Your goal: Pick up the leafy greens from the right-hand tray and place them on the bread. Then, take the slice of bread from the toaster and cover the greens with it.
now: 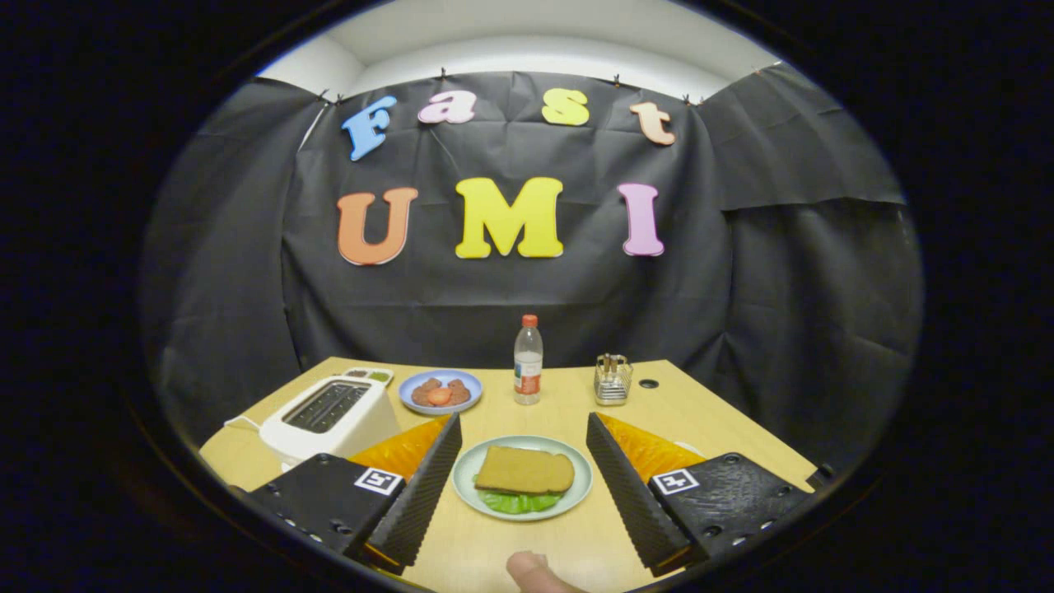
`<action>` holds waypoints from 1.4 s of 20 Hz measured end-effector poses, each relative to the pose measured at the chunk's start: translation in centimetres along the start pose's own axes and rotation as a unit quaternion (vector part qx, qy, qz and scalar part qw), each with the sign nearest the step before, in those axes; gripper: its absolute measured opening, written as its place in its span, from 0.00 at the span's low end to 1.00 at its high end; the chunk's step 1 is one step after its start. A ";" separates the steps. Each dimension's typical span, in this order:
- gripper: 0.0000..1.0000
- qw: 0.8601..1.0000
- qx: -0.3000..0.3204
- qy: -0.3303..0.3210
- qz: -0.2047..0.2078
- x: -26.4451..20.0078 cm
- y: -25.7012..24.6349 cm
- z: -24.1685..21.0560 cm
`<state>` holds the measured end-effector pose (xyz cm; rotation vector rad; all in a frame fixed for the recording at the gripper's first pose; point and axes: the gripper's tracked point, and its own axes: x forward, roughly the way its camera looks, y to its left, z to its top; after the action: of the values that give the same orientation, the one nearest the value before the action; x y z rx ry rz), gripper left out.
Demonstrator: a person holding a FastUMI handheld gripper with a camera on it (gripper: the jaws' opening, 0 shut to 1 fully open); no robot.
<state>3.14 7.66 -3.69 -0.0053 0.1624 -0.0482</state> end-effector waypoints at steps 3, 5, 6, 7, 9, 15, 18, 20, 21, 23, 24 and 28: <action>0.94 0.999 -0.013 -0.044 -0.008 -4.2 0.9 2.1; 0.94 0.998 -0.024 -0.057 -0.014 -6.8 1.8 2.5; 0.94 0.997 -0.034 -0.061 -0.021 -7.9 1.8 2.5; 0.94 0.997 -0.041 -0.065 -0.025 -9.1 1.9 2.4; 0.95 0.995 -0.044 -0.083 -0.031 -11.3 2.2 2.9; 0.95 0.995 -0.020 -0.096 0.003 -15.6 4.2 3.4; 0.95 0.994 -0.032 -0.101 0.011 -16.7 4.7 3.4; 0.95 0.994 -0.034 -0.107 0.010 -17.1 4.4 3.6; 0.95 0.993 -0.029 -0.110 0.009 -17.2 4.2 3.7; 0.95 0.994 -0.012 -0.110 0.015 -17.4 4.0 3.5; 0.95 0.994 -0.002 -0.108 0.021 -17.5 4.1 3.4; 0.95 0.995 0.002 -0.095 0.020 -17.2 2.6 2.5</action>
<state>-13.30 11.12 1.54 -0.0016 -0.0269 -0.0078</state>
